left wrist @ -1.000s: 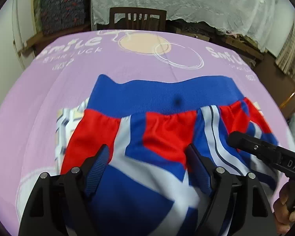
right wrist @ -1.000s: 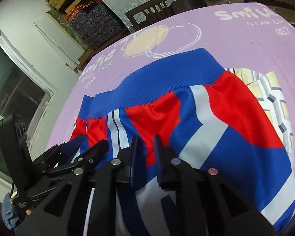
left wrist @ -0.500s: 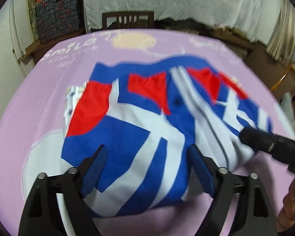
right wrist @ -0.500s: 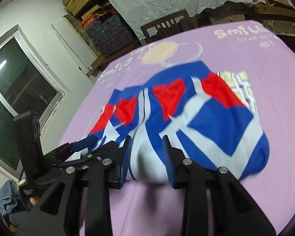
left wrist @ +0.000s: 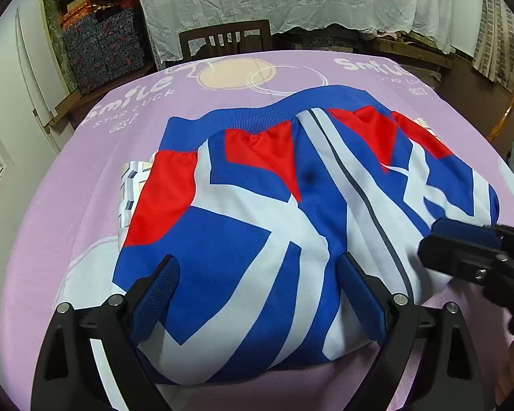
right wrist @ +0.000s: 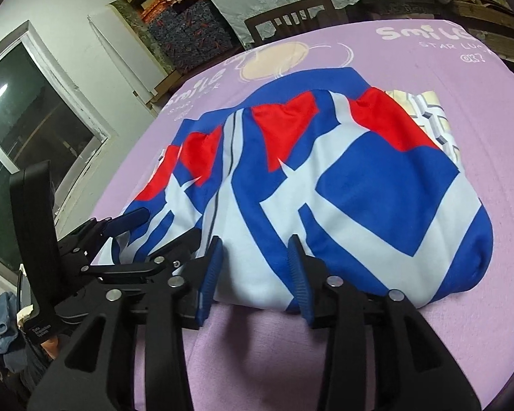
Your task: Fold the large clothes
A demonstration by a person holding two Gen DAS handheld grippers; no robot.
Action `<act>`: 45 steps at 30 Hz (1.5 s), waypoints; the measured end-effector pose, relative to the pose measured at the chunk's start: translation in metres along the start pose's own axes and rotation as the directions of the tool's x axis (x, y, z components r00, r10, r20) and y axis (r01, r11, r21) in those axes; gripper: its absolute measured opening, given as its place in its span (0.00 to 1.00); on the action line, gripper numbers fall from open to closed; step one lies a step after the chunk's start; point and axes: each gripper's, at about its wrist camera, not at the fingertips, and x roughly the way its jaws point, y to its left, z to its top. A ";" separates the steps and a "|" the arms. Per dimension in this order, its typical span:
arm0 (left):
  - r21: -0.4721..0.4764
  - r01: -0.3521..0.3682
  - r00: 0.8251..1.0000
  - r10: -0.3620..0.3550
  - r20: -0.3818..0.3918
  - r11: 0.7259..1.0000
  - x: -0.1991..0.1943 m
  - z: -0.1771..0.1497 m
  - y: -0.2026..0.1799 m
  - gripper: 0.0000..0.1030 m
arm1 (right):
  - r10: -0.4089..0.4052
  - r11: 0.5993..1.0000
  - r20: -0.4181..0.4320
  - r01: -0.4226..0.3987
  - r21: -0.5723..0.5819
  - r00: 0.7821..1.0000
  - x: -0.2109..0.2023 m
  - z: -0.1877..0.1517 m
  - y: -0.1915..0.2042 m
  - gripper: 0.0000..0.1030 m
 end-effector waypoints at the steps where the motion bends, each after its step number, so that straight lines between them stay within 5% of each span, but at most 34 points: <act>1: 0.002 -0.003 1.000 0.003 0.000 1.000 0.000 0.000 0.000 0.92 | 0.004 1.000 0.007 -0.004 -0.006 1.000 -0.001 0.000 0.002 0.42; 9: 0.025 -0.034 0.999 0.033 0.033 0.999 -0.009 0.005 -0.005 0.91 | -0.028 0.999 0.139 0.024 0.030 0.990 -0.026 0.009 -0.007 0.47; 15: -0.018 -0.010 0.998 0.011 0.057 1.000 -0.009 0.041 0.002 0.91 | -0.059 0.986 0.036 0.052 0.157 0.998 -0.002 0.013 -0.040 0.51; 22: -0.138 0.038 0.997 -0.047 -0.062 0.990 0.046 0.087 0.025 0.91 | -0.047 0.987 0.039 0.041 0.155 0.998 0.002 0.014 -0.043 0.51; 28: -0.160 0.055 0.993 -0.071 -0.091 0.986 0.073 0.083 0.030 0.97 | -0.045 0.988 0.038 0.039 0.151 0.998 0.002 0.014 -0.043 0.53; 35: -0.192 0.066 0.992 -0.085 -0.091 0.979 0.056 0.072 0.036 0.95 | -0.043 0.989 0.045 0.036 0.146 0.998 0.003 0.014 -0.043 0.54; 45: -0.185 0.099 0.991 -0.113 -0.067 0.978 0.021 0.027 0.034 0.97 | 0.024 0.922 0.213 -0.104 0.372 0.977 -0.064 -0.024 -0.069 0.62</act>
